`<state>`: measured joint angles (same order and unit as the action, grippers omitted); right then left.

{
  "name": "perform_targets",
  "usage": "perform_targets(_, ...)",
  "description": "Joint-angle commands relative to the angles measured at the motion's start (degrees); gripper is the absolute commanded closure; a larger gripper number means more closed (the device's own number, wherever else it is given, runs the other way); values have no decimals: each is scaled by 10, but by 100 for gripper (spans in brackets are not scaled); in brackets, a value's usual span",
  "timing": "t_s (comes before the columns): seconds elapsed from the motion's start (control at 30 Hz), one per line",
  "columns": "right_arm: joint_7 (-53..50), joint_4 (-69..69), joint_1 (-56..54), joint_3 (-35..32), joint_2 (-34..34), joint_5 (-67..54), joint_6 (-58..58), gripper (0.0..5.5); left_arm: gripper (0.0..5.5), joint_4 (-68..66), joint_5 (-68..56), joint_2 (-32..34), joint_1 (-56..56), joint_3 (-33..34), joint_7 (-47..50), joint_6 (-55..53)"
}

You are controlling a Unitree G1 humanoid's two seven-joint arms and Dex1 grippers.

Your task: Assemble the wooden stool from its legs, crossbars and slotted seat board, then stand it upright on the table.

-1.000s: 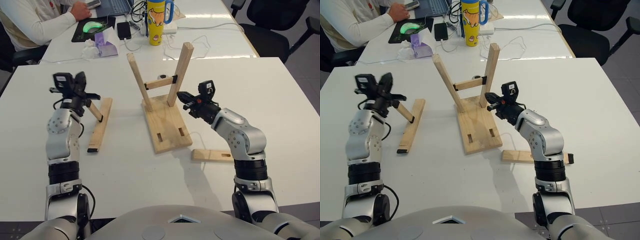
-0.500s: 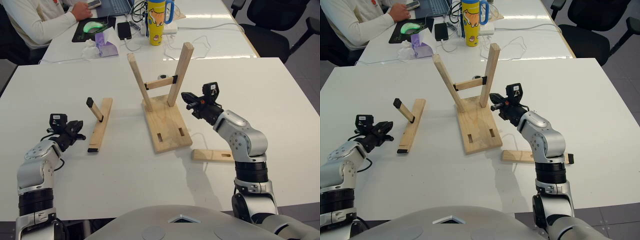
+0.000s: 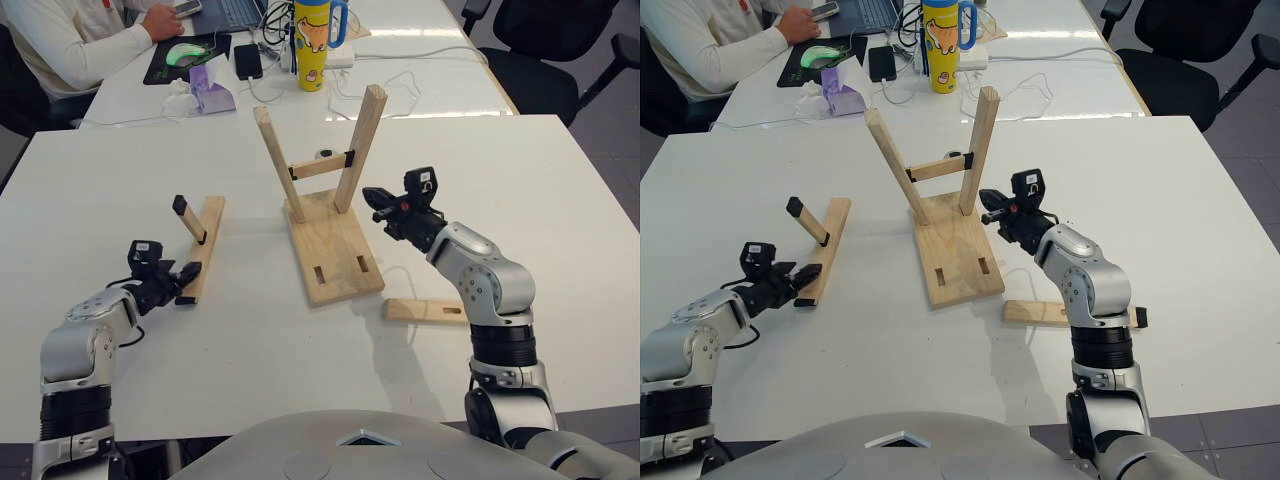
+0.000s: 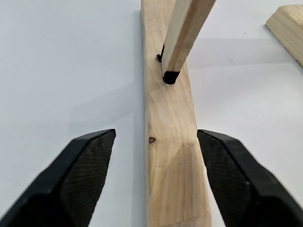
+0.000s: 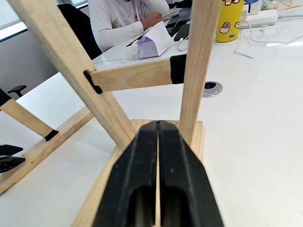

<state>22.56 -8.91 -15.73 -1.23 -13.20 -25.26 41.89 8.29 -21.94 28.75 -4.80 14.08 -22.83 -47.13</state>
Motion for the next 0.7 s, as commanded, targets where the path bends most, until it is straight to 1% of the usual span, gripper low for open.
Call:
perform_targets(0.03,5,-1,2,6,-5,5,-3,550,147,-3,11,-4,-3,-19,3,-2)
perform_targets(0.27,7,3,-2,9,-6,6,-5,550,147,-25,46,-4,-5,-61,5,24)
perform_targets(0.7,8,12,-13,8,-6,6,-10,550,327,-15,75,-9,3,-75,9,61)
